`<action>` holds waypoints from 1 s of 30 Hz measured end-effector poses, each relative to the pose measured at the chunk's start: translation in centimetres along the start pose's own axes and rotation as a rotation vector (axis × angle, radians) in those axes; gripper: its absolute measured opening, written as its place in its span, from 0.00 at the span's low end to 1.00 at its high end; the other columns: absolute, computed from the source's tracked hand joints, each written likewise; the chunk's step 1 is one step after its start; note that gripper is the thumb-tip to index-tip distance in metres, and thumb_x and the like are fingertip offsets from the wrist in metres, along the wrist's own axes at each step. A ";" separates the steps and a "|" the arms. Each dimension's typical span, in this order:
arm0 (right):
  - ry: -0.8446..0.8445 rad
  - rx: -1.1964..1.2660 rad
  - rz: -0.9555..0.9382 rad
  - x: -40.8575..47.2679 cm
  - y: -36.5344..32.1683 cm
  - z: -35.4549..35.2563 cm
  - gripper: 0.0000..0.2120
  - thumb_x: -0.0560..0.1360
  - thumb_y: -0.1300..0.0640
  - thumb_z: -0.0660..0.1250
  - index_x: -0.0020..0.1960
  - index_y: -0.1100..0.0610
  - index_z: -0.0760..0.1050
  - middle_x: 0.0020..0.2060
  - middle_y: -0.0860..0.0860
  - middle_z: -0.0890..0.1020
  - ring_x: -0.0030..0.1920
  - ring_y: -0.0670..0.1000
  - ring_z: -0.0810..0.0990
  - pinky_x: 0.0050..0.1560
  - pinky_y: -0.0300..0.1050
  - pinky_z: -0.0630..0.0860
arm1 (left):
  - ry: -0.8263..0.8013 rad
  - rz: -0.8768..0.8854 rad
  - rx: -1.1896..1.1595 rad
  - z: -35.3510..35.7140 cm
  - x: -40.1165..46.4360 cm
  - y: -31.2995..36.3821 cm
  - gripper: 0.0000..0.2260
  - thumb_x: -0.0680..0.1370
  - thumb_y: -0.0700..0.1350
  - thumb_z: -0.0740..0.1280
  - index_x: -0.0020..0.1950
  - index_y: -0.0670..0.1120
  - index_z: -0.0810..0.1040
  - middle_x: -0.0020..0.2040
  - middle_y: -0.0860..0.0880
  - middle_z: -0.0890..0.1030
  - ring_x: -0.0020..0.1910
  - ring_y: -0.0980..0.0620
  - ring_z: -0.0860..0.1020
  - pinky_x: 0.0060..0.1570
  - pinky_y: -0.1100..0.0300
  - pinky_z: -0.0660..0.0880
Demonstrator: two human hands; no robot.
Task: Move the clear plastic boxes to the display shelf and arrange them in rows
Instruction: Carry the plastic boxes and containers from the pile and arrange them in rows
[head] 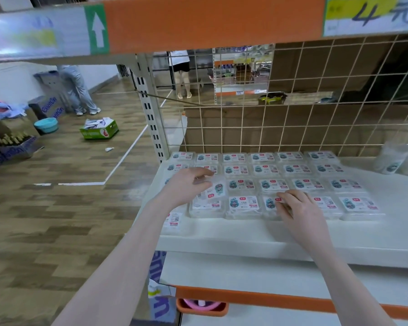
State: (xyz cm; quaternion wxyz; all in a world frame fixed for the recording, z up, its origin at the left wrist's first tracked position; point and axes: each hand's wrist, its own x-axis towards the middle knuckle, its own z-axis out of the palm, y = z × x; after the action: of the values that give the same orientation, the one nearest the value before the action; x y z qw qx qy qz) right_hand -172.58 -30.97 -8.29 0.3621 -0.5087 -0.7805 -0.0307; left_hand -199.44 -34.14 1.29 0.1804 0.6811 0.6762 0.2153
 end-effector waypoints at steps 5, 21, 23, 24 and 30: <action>0.006 -0.003 -0.009 0.1 -0.1 0.0 0.07 0.68 0.64 0.74 0.45 0.62 0.81 0.42 0.56 0.82 0.42 0.60 0.79 0.45 0.52 0.76 | -0.027 -0.003 0.173 0.4 0.8 -0.3 0.20 0.77 0.49 0.64 0.69 0.52 0.71 0.68 0.48 0.72 0.66 0.48 0.69 0.63 0.56 0.68; 0.008 0.021 0.003 0.0 -0.1 -0.1 0.07 0.67 0.65 0.74 0.45 0.63 0.81 0.42 0.56 0.81 0.42 0.61 0.78 0.43 0.52 0.76 | -0.075 -0.115 0.458 1.5 1.2 0.5 0.26 0.75 0.64 0.61 0.65 0.47 0.71 0.57 0.47 0.77 0.55 0.47 0.75 0.43 0.59 0.69; 0.005 0.020 0.002 0.0 -0.1 -0.2 0.07 0.67 0.65 0.74 0.45 0.63 0.81 0.42 0.57 0.81 0.42 0.61 0.79 0.43 0.52 0.76 | -0.095 -0.137 0.472 1.3 1.1 0.6 0.29 0.75 0.65 0.59 0.66 0.46 0.71 0.60 0.46 0.76 0.57 0.47 0.75 0.46 0.58 0.70; 0.005 0.020 0.003 0.0 -0.2 -0.2 0.07 0.67 0.65 0.74 0.45 0.63 0.81 0.42 0.57 0.81 0.42 0.61 0.79 0.43 0.52 0.76 | -0.118 -0.137 0.473 1.0 1.0 0.6 0.30 0.75 0.66 0.59 0.67 0.46 0.70 0.62 0.46 0.76 0.58 0.47 0.75 0.48 0.56 0.71; -0.005 0.019 0.011 0.0 -0.2 -0.2 0.07 0.68 0.65 0.74 0.46 0.63 0.81 0.42 0.57 0.82 0.43 0.61 0.78 0.44 0.53 0.76 | -0.374 0.053 0.441 -1.9 0.7 0.4 0.39 0.71 0.61 0.70 0.76 0.53 0.56 0.77 0.51 0.56 0.74 0.51 0.57 0.70 0.56 0.58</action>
State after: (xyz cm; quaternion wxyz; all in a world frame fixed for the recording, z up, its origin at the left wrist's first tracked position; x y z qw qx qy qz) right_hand -172.64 -31.15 -8.01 0.3650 -0.5095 -0.7790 -0.0199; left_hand -200.15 -33.51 3.18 0.1440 0.7492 0.6436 -0.0615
